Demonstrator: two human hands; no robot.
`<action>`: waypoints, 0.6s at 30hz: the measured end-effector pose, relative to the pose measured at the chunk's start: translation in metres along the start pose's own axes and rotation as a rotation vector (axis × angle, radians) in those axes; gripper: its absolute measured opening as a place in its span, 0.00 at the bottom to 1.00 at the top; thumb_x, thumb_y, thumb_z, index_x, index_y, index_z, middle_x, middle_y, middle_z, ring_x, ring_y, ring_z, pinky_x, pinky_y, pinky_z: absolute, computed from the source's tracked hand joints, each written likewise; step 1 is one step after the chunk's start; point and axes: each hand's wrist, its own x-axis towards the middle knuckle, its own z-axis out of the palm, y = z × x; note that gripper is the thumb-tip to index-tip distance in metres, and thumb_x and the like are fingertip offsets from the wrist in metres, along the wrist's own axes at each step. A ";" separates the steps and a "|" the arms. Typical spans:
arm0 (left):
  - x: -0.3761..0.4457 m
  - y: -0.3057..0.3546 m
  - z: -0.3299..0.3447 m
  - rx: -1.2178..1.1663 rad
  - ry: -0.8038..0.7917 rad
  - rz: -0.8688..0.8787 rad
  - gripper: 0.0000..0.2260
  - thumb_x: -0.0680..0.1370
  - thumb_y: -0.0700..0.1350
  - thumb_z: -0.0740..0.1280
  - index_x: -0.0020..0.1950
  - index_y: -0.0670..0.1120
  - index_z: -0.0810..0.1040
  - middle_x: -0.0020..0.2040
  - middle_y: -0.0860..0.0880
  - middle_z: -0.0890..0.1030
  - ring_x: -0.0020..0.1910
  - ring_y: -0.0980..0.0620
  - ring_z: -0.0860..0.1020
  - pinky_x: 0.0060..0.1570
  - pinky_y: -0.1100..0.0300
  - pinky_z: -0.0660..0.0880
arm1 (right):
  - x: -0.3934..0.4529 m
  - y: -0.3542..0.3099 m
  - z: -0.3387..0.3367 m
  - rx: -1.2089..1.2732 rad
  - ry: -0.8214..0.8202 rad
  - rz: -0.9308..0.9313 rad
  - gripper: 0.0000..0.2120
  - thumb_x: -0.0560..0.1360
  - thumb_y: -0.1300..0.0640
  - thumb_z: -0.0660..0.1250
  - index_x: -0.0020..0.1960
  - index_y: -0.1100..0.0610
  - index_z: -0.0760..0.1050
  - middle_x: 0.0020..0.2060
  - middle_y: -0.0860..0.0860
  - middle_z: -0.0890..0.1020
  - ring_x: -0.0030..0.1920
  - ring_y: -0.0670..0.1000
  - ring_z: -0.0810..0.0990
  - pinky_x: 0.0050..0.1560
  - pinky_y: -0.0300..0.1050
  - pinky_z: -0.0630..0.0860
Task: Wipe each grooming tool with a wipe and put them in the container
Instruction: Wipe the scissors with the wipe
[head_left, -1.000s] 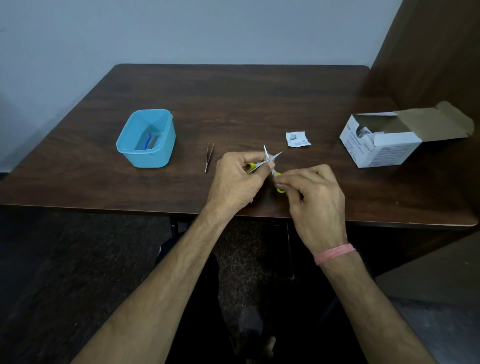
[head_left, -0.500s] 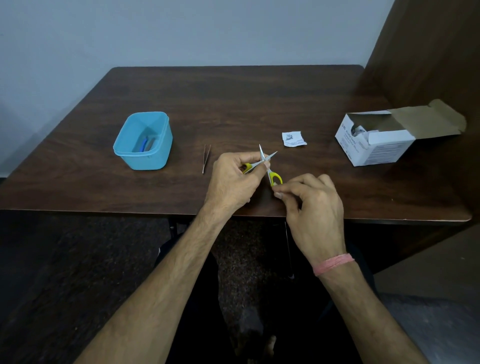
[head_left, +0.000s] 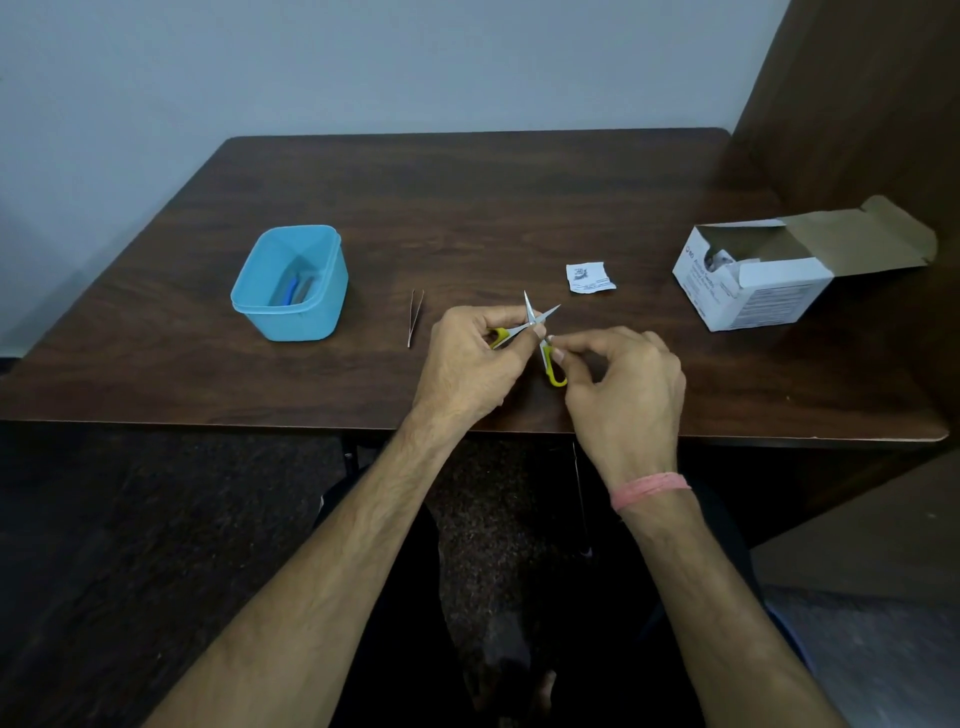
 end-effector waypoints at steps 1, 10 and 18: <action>0.000 0.000 0.000 -0.004 0.007 -0.004 0.06 0.84 0.47 0.77 0.58 0.53 0.92 0.26 0.55 0.78 0.19 0.56 0.69 0.21 0.64 0.66 | 0.002 -0.001 0.001 -0.005 -0.008 -0.005 0.06 0.78 0.57 0.79 0.51 0.46 0.90 0.48 0.43 0.88 0.51 0.50 0.79 0.50 0.45 0.74; -0.001 0.000 0.000 -0.003 0.031 -0.006 0.07 0.84 0.46 0.77 0.60 0.50 0.92 0.25 0.59 0.79 0.19 0.59 0.70 0.21 0.65 0.67 | -0.005 0.010 -0.013 -0.086 -0.065 0.039 0.04 0.78 0.54 0.79 0.50 0.45 0.90 0.42 0.42 0.84 0.49 0.48 0.75 0.47 0.44 0.66; -0.003 0.002 -0.001 -0.001 0.016 -0.003 0.06 0.84 0.46 0.77 0.60 0.51 0.92 0.27 0.58 0.81 0.19 0.61 0.70 0.22 0.65 0.68 | 0.000 0.008 -0.001 -0.062 -0.020 -0.112 0.06 0.78 0.58 0.79 0.49 0.47 0.90 0.45 0.42 0.87 0.48 0.50 0.76 0.44 0.46 0.76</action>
